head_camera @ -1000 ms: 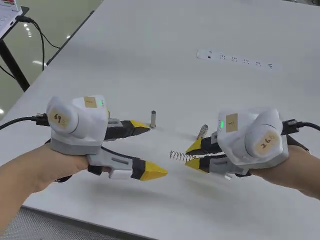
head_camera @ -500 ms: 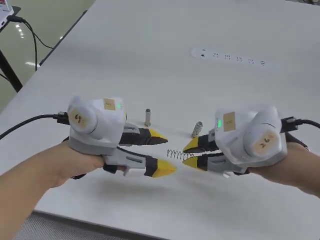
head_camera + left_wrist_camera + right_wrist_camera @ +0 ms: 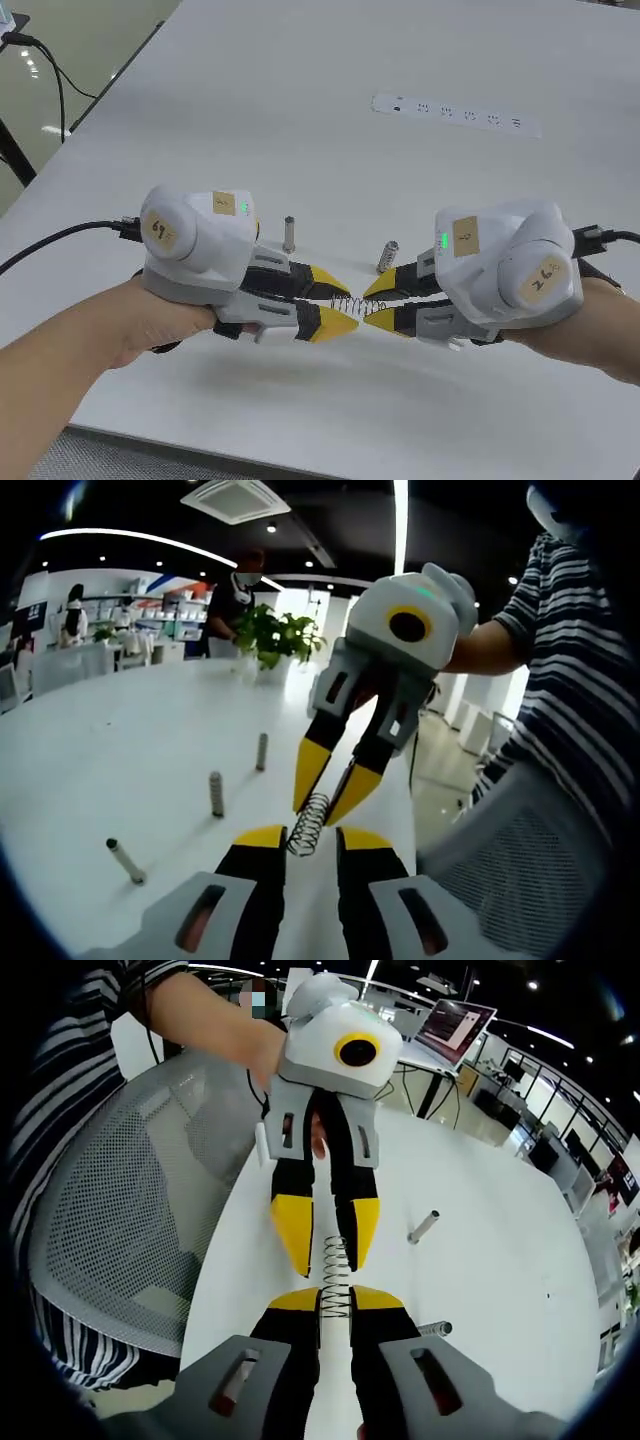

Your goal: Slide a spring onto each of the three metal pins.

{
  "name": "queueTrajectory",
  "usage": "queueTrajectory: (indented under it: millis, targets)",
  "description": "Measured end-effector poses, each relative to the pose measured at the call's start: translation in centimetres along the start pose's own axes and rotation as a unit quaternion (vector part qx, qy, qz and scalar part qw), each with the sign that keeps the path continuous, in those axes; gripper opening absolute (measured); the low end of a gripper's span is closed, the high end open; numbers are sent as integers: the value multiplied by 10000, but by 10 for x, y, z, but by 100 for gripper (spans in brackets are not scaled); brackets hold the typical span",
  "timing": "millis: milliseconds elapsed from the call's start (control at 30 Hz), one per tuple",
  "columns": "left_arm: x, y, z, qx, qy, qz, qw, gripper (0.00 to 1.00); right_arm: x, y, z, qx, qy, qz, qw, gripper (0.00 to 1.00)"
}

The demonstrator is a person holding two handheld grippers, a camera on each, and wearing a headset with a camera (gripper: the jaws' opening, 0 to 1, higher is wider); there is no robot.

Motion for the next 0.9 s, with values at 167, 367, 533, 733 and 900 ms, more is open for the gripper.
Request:
queueTrajectory:
  millis: [167, 367, 533, 733, 900]
  targets:
    - [-1, 1, 0, 11, 19, 28, 10000, 5, -1, 0, -2, 25, 14, 34, 10000, 7]
    - [0, 1, 2, 66, -36, 10, 10000, 5, -2, -1, -3, -2, 13, 3, 10000, 7]
    - [1, 0, 4, 143, -158, 70, 9997, 3, -4, -2, -5, 9, 24, 11, 10000, 7]
    - [2, 0, 5, 185, -291, 74, 9994, 2, -6, -3, -8, 46, 40, 11, 10000, 7]
    - [3, 1, 9, 308, -425, -30, 9986, 2, -6, -5, -11, 238, 92, 47, 9997, 8]
Point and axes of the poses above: the centre of the closed fingertips' face, and the gripper's own axes: x roughly forward along the fingers, z roughly to its right, y roughly out of its top, the point moved 5 cm from there along -x, roughly backward along the fingers, and after that the axes turned 5 degrees about -z, right-handed, at the moved point
